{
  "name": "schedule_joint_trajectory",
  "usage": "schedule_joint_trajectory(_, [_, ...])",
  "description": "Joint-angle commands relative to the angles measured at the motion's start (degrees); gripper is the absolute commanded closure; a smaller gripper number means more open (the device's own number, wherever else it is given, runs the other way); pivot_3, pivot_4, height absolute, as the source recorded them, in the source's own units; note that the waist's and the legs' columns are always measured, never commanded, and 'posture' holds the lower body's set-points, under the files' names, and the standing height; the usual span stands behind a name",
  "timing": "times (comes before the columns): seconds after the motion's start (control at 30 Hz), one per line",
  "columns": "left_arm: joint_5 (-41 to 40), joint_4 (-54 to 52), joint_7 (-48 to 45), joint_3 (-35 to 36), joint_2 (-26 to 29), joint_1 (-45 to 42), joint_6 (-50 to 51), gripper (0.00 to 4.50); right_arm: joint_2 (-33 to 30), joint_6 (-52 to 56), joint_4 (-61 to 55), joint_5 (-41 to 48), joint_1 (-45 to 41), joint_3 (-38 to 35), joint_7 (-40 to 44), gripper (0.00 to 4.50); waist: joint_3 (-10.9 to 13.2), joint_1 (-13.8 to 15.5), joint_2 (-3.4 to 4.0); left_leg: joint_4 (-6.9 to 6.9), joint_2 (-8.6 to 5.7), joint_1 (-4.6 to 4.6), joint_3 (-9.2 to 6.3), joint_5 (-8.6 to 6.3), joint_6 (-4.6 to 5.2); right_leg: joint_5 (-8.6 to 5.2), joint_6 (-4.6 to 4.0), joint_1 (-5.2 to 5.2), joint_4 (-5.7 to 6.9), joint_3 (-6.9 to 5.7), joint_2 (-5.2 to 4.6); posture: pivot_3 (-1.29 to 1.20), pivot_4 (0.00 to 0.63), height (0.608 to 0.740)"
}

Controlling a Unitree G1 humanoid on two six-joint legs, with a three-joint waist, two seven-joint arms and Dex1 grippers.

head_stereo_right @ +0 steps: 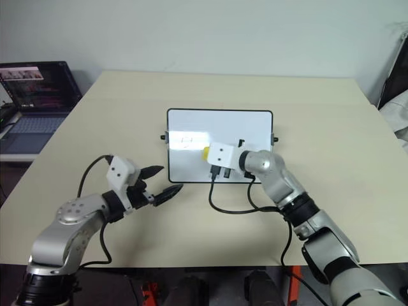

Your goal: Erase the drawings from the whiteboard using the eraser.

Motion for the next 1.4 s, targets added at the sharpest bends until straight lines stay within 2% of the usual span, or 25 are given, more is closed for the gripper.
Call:
schedule_joint_trajectory(0.03, [0.11, -1.06, -0.07, 0.54, -0.02, 0.11, -1.27, 0.0, 1.14, 0.34, 0.67, 1.12, -1.01, -5.01, -4.55, 3.39, 0.01, 0.0, 0.01, 0.0, 0.0, 0.0, 0.0, 0.0, 0.0, 0.0, 0.0, 0.0, 0.0, 0.0, 0.0, 0.0, 0.15, 0.74])
schedule_joint_trajectory(0.2, [-0.07, -1.19, 1.03, 2.67, 0.12, 1.49, -1.36, 0.0, 2.27, 5.71, -9.83, 9.49, 2.24, -12.42, -2.54, 3.4, 0.02, 0.12, 0.02, -0.01, -0.02, -0.16, -0.07, 0.0, -0.01, 0.0, 0.0, -0.1, -0.03, -0.01, -0.03, 0.0, 0.15, 0.74])
schedule_joint_trajectory(0.4, [-0.21, -0.58, 3.68, 6.65, -0.28, 3.43, -1.55, 0.0, 1.01, 14.58, -26.75, 15.26, 10.68, -12.99, 1.65, 3.4, 0.01, 0.12, 0.02, -0.1, 0.02, -0.49, -0.04, -0.06, -0.04, -0.11, -0.01, -0.43, -0.14, 0.01, -0.05, 0.0, 0.15, 0.74])
schedule_joint_trajectory(0.47, [-0.03, -0.59, 3.79, 7.22, -0.15, 4.26, -1.71, 0.0, 1.72, 16.75, -29.48, 16.56, 12.24, -12.98, 1.26, 3.4, 0.01, -0.08, 0.02, -0.05, 0.01, -0.78, 0.0, -0.06, -0.05, -0.1, -0.01, -0.75, -0.03, 0.06, -0.06, 0.0, 0.15, 0.74])
schedule_joint_trajectory(0.7, [0.23, 2.03, 5.03, 10.39, 0.61, 4.24, -2.33, 0.0, 4.46, 20.1, -32.43, 18.4, 14.66, -11.59, -1.15, 3.4, 0.01, 0.04, 0.02, -0.02, 0.01, -0.77, -0.04, -0.05, -0.05, -0.09, -0.02, -0.75, 0.02, -0.02, -0.04, 0.0, 0.15, 0.74])
schedule_joint_trajectory(1.03, [0.72, 3.13, 5.76, 10.53, 1.76, 0.97, -1.42, 0.0, 3.25, 16.42, -27.32, 14.54, 12.55, -7.51, -2.26, 3.4, 0.01, 0.04, 0.02, -0.02, -0.01, -0.78, -0.02, -0.05, -0.06, -0.09, -0.02, -0.75, 0.0, -0.02, -0.05, 0.0, 0.15, 0.74])
schedule_joint_trajectory(1.17, [0.1, 2.84, 5.39, 10.43, 2.26, -0.42, -0.16, 0.0, 4.27, 11.06, -18.56, 10.79, 6.6, -3.34, -2.15, 3.4, 0.01, -0.18, 0.02, -0.02, 0.01, -0.75, 0.03, -0.05, -0.06, -0.09, -0.02, -0.76, 0.02, -0.05, -0.01, 0.0, 0.15, 0.74])
schedule_joint_trajectory(1.4, [0.58, 2.69, 4.22, 9.8, 3.42, -0.79, 0.17, 0.0, 11.76, 5.05, 2.21, 8.22, -7.86, -2.62, -4.95, 3.4, 0.01, -0.75, 0.02, -0.02, 0.03, -0.74, 0.07, -0.05, -0.06, -0.09, -0.03, -0.79, 0.03, -0.06, 0.0, 0.0, 0.15, 0.74])
